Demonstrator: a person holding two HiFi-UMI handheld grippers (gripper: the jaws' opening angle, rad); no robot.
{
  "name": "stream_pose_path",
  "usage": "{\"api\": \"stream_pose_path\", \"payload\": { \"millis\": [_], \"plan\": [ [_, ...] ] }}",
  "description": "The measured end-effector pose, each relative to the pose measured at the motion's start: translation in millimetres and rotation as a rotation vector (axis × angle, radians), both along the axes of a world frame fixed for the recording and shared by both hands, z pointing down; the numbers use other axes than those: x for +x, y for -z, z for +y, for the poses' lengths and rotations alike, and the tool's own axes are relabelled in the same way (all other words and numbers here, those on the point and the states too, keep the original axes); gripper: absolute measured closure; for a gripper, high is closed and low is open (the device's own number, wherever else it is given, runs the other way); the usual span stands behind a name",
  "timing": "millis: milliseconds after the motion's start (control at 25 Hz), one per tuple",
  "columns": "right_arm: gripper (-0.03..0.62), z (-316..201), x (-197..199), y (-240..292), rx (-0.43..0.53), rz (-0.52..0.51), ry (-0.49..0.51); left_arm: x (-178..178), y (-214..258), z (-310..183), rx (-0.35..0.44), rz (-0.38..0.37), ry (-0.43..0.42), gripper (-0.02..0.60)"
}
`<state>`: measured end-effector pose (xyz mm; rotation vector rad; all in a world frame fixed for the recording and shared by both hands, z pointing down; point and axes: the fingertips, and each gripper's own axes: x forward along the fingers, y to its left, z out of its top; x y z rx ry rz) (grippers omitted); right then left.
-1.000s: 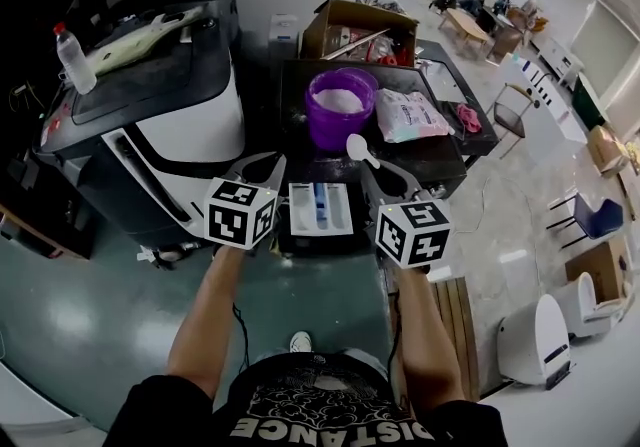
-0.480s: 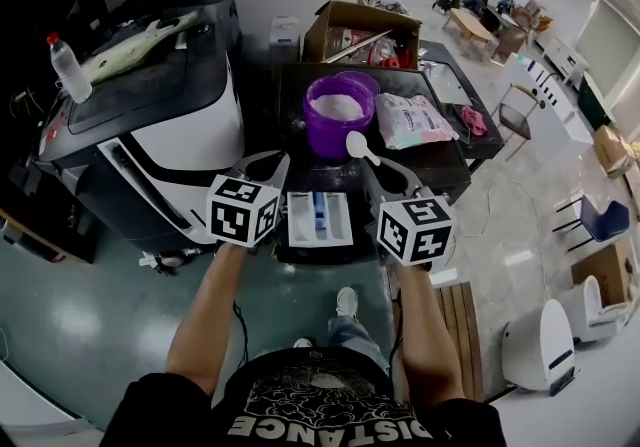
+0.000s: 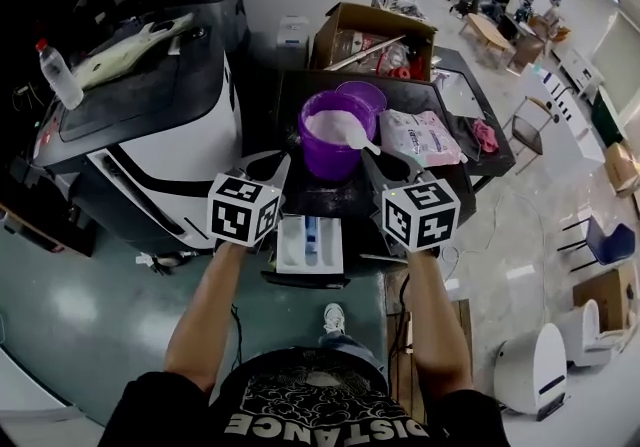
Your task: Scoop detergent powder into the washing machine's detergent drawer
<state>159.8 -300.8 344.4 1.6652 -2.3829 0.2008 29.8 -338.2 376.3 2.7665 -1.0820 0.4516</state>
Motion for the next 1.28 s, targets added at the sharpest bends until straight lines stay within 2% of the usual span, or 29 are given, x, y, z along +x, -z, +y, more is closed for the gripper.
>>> {"api": "stream_pose_path", "payload": {
  "millis": [440,840,1040,1280],
  "plan": [
    [0.562,-74.8,4.3,-15.5,-0.134,0.226,0.245,11.3,-4.8,-38.8,-0.008,-0.004,0.089,0.581],
    [0.562,-113.0,-6.3,-36.8,-0.277,0.509,0.448,20.6,-12.7,-48.3,-0.020,-0.013,0.126,0.581],
    [0.560,-131.6,-4.5,-55.5,-0.359,0.642,0.497,21.9,-13.3,-51.0,-0.019,-0.018,0.140,0.581],
    [0.560,-146.0,-6.1,-73.2,-0.402,0.803,0.531,15.2,-15.1,-52.5,-0.019,-0.024,0.160,0.581]
  ]
}}
